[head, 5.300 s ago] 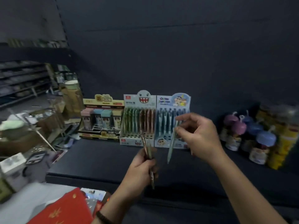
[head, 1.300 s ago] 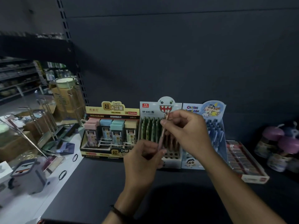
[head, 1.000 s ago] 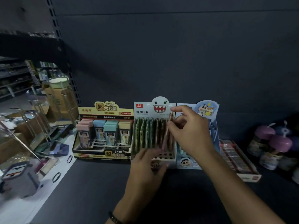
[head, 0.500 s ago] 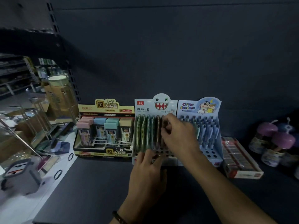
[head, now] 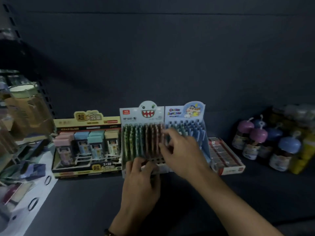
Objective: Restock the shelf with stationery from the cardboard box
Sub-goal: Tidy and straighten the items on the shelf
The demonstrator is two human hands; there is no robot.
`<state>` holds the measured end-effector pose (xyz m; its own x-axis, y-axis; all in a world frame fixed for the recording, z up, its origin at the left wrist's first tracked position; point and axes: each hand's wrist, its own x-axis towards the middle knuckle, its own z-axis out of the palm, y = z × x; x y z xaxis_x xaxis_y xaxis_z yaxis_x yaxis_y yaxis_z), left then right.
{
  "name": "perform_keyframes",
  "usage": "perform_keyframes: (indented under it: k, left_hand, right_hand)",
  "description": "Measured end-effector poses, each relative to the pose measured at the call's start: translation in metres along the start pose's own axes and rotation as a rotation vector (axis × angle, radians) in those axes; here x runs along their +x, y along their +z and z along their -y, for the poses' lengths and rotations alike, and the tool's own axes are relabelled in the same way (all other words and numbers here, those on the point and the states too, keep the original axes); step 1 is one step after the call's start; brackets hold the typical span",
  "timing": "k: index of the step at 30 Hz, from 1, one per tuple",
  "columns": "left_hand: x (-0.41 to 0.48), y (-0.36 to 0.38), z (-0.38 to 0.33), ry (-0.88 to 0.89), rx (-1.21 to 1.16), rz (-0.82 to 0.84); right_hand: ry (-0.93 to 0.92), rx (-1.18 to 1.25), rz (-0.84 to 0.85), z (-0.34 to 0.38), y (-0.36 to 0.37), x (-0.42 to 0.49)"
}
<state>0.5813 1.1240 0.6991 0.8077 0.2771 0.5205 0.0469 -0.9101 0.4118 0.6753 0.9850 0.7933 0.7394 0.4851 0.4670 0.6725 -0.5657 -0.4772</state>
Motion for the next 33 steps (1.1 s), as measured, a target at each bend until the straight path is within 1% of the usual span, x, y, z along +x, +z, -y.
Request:
perform_keyframes:
  k: [2,4,6,8,11,16,19,24,26,31,33]
  left_hand:
    - [-0.002,-0.001,-0.008,0.089,-0.051,0.068]
    - [-0.006,-0.003,-0.025,0.199,-0.151,0.197]
    - [-0.018,-0.004,-0.053,0.294,-0.265,0.348]
    - [-0.034,-0.001,-0.09,0.418,-0.363,0.471]
    - [-0.069,0.018,-0.152,0.603,-0.42,0.574]
    - [-0.153,0.078,-0.253,0.877,-0.275,0.764]
    - [-0.223,0.11,-0.314,0.996,-0.245,0.944]
    - [-0.365,0.159,-0.41,1.1,-0.203,1.252]
    - [-0.426,0.176,-0.446,1.166,-0.155,1.341]
    - [-0.545,0.224,-0.509,1.269,-0.042,1.547]
    - [-0.583,0.25,-0.529,1.276,0.01,1.633]
  right_hand:
    - [0.018,0.004,-0.033,-0.013,-0.013,-0.025]
    - [0.069,-0.005,-0.094,-0.027,-0.027,-0.056]
    - [0.135,-0.038,-0.192,-0.047,-0.043,-0.098]
    - [0.247,-0.1,-0.275,-0.067,-0.062,-0.15]
    - [0.446,-0.148,-0.311,-0.088,-0.094,-0.234]
    - [0.874,-0.173,-0.246,-0.131,-0.132,-0.389]
    - [1.106,-0.146,-0.255,-0.143,-0.159,-0.506]
    - [1.509,-0.04,-0.377,-0.136,-0.192,-0.714]
    - [1.664,-0.025,-0.379,-0.129,-0.204,-0.793]
    - [1.976,0.084,-0.458,-0.123,-0.22,-0.95]
    - [2.06,0.13,-0.493,-0.134,-0.218,-1.002]
